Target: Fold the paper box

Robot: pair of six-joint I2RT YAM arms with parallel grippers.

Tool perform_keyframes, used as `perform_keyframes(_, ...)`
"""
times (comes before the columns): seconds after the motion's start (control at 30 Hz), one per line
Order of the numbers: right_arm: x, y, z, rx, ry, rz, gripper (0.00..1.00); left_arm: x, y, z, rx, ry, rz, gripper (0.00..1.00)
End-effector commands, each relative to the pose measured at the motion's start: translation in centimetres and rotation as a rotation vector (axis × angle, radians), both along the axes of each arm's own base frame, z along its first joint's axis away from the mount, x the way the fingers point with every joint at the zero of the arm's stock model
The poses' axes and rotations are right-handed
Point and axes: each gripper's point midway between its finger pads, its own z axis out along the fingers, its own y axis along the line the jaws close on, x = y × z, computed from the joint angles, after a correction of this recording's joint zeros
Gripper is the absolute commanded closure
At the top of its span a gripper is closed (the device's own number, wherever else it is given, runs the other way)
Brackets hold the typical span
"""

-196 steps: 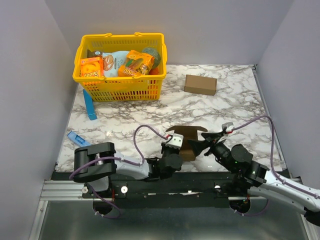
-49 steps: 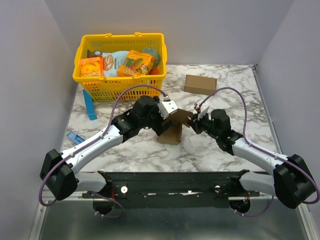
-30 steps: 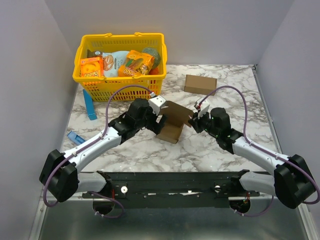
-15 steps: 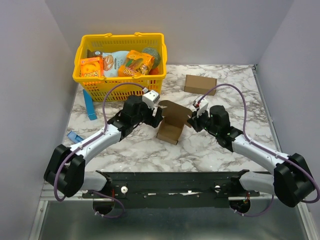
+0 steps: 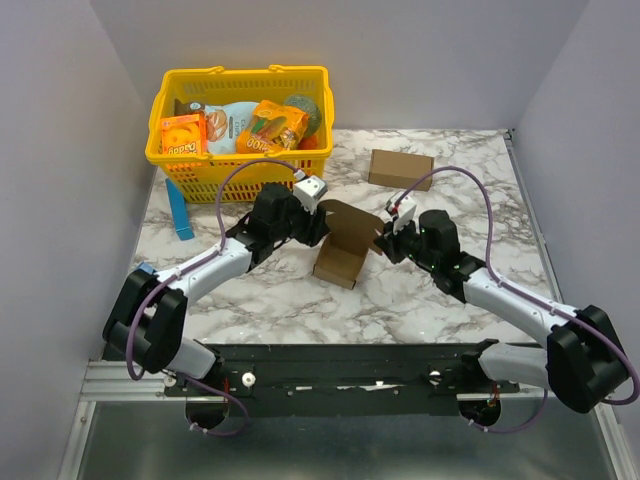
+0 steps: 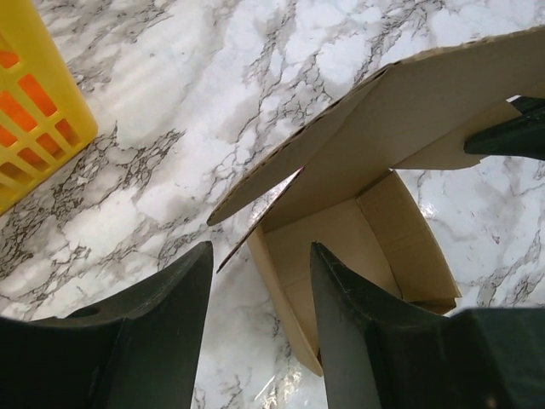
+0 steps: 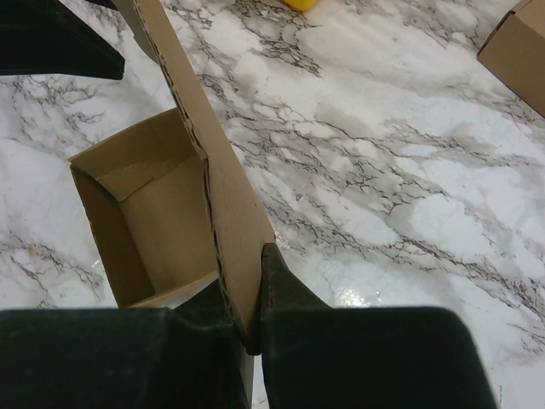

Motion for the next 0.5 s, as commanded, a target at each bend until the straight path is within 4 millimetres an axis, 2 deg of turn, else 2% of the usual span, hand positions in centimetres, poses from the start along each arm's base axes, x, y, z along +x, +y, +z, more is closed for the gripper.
perform_keyframes(0.0,0.02,0.31,-0.03,-0.014,0.016,0.024,0.88,0.73,-1.15,1.18,-0.036,-0.044,-0.044,0.42)
perform_keyframes(0.03,0.08,0.32,-0.04,-0.016,0.017,0.023,0.88,0.77,-1.35,1.36,-0.045,-0.049,-0.052,0.42)
perform_keyframes(0.13,0.18,0.34,-0.08,-0.019,0.020,0.022,0.88,0.71,-1.66,1.48,-0.059,-0.052,-0.066,0.53)
perform_keyframes(0.17,0.22,0.30,-0.05,-0.021,0.019,0.019,0.88,0.65,-1.72,1.45,-0.061,-0.051,-0.066,0.61)
perform_keyframes(0.27,0.43,0.24,0.12,-0.028,0.015,0.015,0.88,0.52,-1.55,1.42,-0.065,-0.053,-0.055,0.77)
perform_keyframes(0.47,0.80,0.10,0.19,-0.058,0.027,0.006,0.88,0.00,-2.10,1.36,-0.070,-0.062,-0.060,0.79)
